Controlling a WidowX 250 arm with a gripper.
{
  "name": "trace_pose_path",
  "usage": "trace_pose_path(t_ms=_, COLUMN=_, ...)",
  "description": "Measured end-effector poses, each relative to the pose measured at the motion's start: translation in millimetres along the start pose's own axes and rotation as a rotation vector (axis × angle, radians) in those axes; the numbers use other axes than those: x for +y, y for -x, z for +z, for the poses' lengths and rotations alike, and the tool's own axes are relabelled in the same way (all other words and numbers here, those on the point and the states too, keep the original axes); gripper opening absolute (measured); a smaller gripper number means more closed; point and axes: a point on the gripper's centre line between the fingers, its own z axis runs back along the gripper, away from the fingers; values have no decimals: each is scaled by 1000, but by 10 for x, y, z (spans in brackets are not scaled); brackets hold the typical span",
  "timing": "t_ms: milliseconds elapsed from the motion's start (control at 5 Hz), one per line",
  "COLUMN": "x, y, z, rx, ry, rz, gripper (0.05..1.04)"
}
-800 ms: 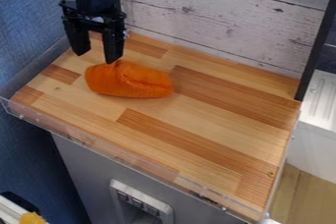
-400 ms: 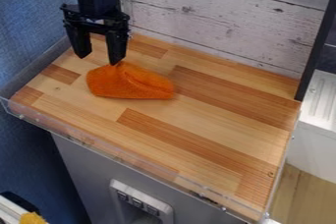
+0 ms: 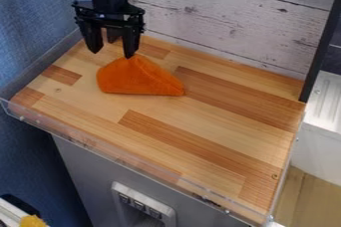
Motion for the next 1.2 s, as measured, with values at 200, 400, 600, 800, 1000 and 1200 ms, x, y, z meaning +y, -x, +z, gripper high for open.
trace_pose_path(t_ms=200, x=-76, y=-125, z=9, rx=-29, ry=-1, rz=50, gripper=996)
trace_pose_path(t_ms=400, x=-102, y=-152, z=13, rx=-42, ry=-7, rz=91, gripper=970)
trace_pose_path(t_ms=600, x=-84, y=-164, z=-62, rx=-34, ry=-13, rz=120, gripper=699)
trace_pose_path(t_ms=800, x=-62, y=-173, z=-117, rx=-28, ry=-22, rz=137, gripper=395)
trace_pose_path(t_ms=1000, x=-18, y=-221, z=-245, rx=-11, ry=-24, rz=155, gripper=172)
trace_pose_path(t_ms=1200, x=-12, y=-252, z=-370, rx=10, ry=-27, rz=171, gripper=69)
